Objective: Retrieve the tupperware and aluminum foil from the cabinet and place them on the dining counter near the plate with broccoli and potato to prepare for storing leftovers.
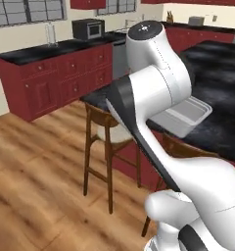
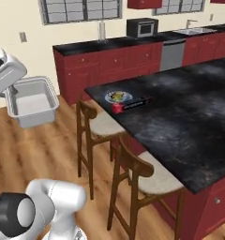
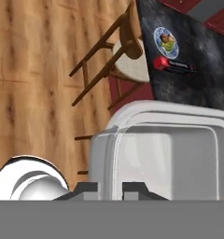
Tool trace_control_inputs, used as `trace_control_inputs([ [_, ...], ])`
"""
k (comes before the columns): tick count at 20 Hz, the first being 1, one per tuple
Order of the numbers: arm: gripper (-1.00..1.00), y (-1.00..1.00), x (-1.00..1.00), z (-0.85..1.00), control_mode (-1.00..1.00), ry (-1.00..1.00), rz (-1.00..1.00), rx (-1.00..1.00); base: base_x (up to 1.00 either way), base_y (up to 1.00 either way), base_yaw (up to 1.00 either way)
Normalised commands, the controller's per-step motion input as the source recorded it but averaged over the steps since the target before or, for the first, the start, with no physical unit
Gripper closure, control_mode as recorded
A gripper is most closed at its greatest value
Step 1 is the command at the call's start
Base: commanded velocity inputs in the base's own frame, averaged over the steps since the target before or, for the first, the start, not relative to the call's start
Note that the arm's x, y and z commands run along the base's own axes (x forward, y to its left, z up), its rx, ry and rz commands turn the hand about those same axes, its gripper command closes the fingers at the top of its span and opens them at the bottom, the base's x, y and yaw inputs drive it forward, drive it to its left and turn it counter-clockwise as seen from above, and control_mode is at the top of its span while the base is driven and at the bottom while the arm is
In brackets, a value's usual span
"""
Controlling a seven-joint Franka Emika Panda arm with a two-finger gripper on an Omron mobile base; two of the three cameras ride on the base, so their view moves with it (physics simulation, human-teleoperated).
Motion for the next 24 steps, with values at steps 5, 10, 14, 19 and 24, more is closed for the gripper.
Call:
trace_control_inputs([
  [5,1.00,0.00,0.00,0.00,1.00,0.00,0.00,0.00,0.96,1.00,-0.55],
  [10,1.00,0.00,0.00,0.00,1.00,0.00,0.00,0.00,0.80,1.00,-0.57],
  [14,1.00,0.00,0.00,0.00,1.00,0.00,0.00,0.00,0.73,1.00,-0.57],
  [19,1.00,0.00,0.00,0.00,1.00,0.00,0.00,0.00,0.73,1.00,-0.58],
  [24,1.00,0.00,0.00,0.00,1.00,0.00,0.00,0.00,0.75,1.00,-0.54],
])
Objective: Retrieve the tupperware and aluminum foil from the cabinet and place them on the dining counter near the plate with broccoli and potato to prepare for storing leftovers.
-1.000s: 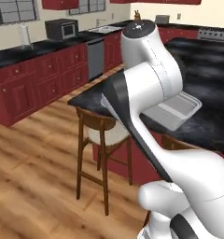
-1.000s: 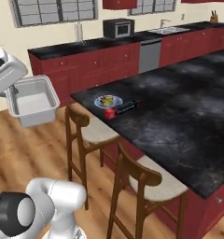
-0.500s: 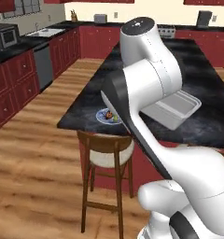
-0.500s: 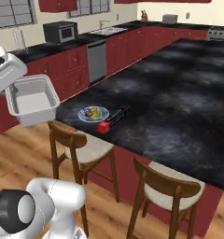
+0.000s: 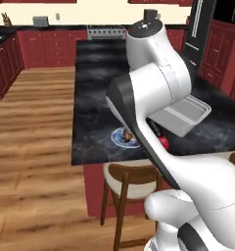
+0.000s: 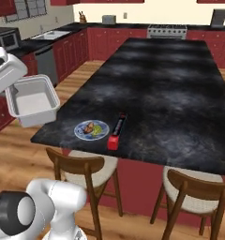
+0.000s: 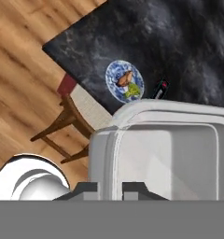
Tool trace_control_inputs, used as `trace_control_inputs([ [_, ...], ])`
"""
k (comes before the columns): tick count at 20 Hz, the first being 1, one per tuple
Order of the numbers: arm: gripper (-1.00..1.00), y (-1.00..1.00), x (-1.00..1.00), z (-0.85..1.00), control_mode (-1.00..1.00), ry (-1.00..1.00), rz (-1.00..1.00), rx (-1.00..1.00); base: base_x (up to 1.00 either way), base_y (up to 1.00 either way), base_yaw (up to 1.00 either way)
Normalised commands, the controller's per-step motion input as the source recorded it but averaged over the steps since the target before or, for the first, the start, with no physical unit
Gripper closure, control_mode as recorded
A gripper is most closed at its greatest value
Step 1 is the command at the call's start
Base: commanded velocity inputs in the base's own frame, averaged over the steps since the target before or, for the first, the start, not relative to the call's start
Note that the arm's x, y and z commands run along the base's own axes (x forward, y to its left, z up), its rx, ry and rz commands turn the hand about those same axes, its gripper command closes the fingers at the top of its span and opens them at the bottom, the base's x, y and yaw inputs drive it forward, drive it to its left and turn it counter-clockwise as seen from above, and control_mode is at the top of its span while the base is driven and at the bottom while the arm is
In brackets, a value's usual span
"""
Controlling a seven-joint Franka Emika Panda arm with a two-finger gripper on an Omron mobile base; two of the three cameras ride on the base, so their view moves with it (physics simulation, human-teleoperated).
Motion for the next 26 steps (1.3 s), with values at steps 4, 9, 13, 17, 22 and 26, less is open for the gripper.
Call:
trace_control_inputs([
  [4,1.00,0.00,0.00,0.00,1.00,0.00,0.00,0.00,0.89,1.00,-0.45],
  [9,1.00,0.27,0.58,-0.38,-1.00,0.00,-0.04,0.02,0.37,0.39,-0.14],
  [13,1.00,0.52,0.94,-0.93,-1.00,0.02,-0.02,0.02,0.00,0.00,0.00],
  [17,1.00,0.70,0.90,-1.00,-1.00,0.01,-0.05,0.02,0.00,0.00,0.00],
  [22,1.00,0.61,0.74,-0.78,-1.00,0.00,-0.09,0.01,0.00,0.00,0.00],
  [26,1.00,0.47,0.56,-0.56,-1.00,0.00,-0.09,0.00,0.00,0.00,0.00],
])
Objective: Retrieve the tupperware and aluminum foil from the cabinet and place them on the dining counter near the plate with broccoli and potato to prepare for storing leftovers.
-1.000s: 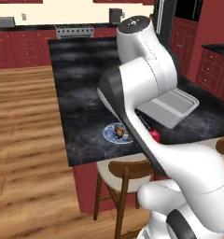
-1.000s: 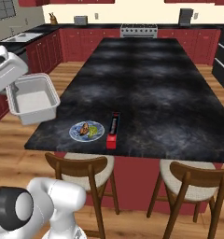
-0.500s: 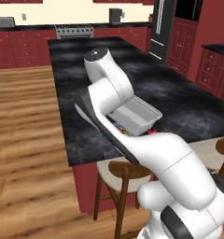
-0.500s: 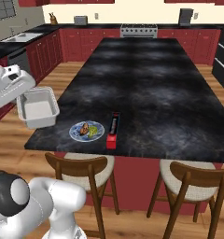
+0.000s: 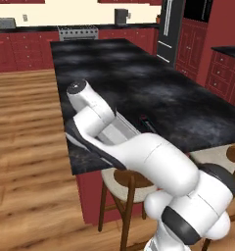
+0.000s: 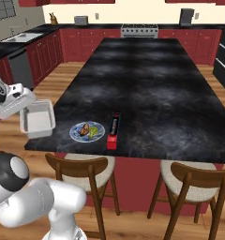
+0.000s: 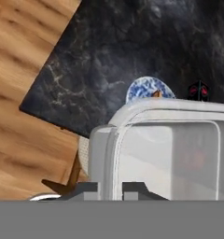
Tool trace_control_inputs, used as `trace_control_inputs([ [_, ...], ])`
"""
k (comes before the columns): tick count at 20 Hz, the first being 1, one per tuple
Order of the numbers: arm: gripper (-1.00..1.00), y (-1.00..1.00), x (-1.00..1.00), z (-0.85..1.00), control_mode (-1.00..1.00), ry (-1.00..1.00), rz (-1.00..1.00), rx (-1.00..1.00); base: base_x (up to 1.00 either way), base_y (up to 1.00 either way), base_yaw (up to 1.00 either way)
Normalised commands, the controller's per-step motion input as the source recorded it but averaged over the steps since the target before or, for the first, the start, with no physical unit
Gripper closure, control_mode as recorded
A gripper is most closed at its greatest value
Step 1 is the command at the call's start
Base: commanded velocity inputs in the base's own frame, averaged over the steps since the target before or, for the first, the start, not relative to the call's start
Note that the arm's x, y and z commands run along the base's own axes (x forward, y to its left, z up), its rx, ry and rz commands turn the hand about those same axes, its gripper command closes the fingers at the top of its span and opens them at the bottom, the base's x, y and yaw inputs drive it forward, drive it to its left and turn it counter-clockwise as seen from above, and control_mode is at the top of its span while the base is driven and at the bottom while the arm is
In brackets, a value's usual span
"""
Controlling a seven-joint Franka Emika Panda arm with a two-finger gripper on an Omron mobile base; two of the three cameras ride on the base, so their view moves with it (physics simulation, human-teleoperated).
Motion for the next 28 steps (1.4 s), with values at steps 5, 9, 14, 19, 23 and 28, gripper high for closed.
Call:
trace_control_inputs([
  [5,1.00,0.30,0.82,-0.66,-1.00,0.00,-0.15,0.00,0.00,0.00,0.00],
  [9,1.00,0.33,0.84,-0.59,-1.00,0.00,-0.10,0.00,0.00,0.00,0.00],
  [14,1.00,0.16,0.86,-0.57,-1.00,0.00,-0.06,0.00,0.00,0.00,0.00],
  [19,-1.00,0.34,0.94,-0.48,-1.00,0.00,0.00,0.00,0.00,0.00,0.00],
  [23,-1.00,0.47,0.90,-0.28,-1.00,-0.01,-0.01,0.00,0.00,0.00,0.00],
  [28,-1.00,0.30,0.50,0.02,-1.00,-0.08,-0.09,0.00,0.00,0.00,0.00],
])
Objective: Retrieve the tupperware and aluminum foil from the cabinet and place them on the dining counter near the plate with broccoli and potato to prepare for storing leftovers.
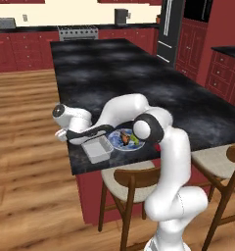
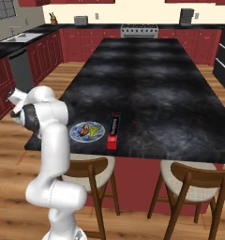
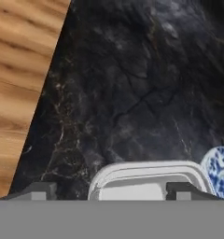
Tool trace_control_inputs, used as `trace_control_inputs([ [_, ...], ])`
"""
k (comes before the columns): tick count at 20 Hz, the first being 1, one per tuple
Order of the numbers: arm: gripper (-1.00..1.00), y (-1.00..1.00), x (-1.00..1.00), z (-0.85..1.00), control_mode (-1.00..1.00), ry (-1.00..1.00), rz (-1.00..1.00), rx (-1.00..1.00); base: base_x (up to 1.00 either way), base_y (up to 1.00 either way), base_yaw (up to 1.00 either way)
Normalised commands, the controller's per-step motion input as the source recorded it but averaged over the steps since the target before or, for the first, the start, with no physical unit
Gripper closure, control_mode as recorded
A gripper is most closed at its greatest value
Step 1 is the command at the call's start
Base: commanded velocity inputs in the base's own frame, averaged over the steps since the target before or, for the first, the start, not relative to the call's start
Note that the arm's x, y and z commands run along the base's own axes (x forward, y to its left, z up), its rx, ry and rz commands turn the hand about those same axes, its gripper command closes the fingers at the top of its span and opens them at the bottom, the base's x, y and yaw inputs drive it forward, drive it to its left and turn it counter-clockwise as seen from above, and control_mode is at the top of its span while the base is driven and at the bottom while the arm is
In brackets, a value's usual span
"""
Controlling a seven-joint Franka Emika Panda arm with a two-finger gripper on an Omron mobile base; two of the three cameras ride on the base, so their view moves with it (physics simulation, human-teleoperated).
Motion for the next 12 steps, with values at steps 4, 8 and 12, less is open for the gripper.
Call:
trace_control_inputs([
  [4,-1.00,-0.04,-0.64,0.97,-1.00,-0.12,-0.13,0.01,0.00,0.00,0.00],
  [8,-1.00,-0.82,-1.00,0.71,-1.00,-0.24,-0.10,0.24,0.00,0.00,0.00],
  [12,-1.00,-1.00,-1.00,0.00,-1.00,-0.04,-0.06,0.24,0.00,0.00,0.00],
])
